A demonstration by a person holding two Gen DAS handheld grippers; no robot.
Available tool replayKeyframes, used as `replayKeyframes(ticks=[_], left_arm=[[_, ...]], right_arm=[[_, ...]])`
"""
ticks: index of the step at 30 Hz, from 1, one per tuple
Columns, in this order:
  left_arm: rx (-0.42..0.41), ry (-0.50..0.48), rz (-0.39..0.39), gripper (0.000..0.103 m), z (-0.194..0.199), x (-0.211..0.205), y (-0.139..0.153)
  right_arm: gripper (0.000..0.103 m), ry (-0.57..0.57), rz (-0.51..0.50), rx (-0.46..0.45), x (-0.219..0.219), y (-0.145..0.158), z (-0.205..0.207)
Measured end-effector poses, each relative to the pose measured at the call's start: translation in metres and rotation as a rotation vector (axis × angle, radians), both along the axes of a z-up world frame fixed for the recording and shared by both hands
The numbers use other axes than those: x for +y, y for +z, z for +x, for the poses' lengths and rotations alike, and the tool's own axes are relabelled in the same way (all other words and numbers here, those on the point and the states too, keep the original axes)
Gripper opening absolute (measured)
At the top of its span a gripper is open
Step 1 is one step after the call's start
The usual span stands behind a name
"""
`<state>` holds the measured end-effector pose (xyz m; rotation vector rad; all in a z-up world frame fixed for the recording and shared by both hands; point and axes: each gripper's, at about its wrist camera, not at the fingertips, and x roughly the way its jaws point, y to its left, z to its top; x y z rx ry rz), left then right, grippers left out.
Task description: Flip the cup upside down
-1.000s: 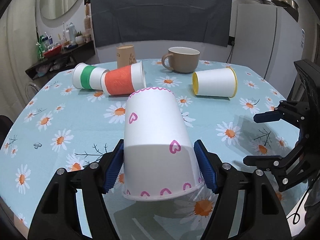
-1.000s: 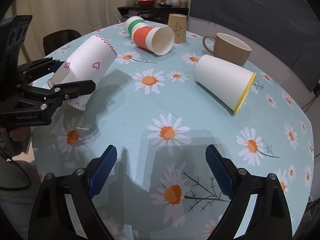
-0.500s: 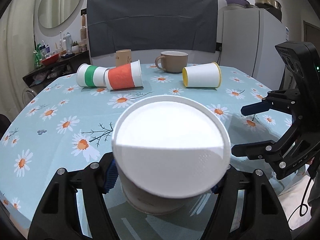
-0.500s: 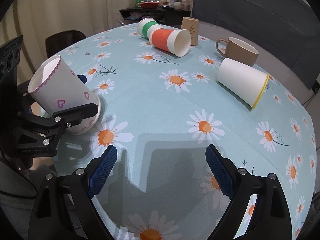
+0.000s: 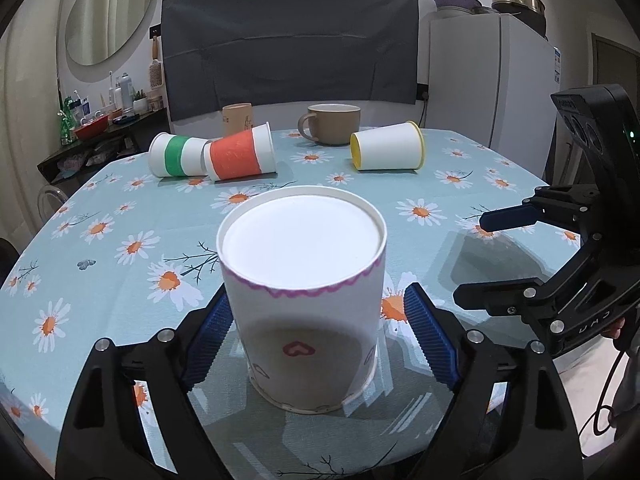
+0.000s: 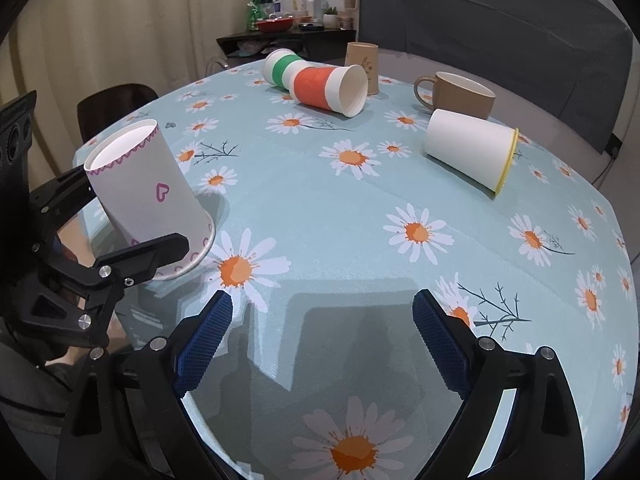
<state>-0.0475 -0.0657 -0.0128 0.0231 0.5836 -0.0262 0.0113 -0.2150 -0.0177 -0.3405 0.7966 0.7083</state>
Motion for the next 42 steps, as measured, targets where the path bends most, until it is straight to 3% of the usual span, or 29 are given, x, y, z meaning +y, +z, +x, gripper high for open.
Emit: replayKeyframes(ticks=[10, 26, 32, 42], left_arm=[[-0.007, -0.013, -0.021, 0.097, -0.026, 0.003, 0.002], [-0.011, -0.052, 0.107, 0.097, -0.069, 0.000, 0.002], [-0.011, -0.033, 0.058, 0.097, -0.070, 0.007, 0.003], [-0.011, -0.006, 0.030, 0.097, -0.072, 0.012, 0.002]], right_arm=[[0.090, -0.066, 0.010, -0.092, 0.000, -0.002, -0.040], [0.094, -0.291, 0.134, -0.221, -0.022, 0.003, -0.102], [0.094, -0.347, 0.169, -0.238, -0.027, 0.003, -0.117], [0.094, -0.312, 0.194, -0.204, -0.021, 0.000, -0.123]])
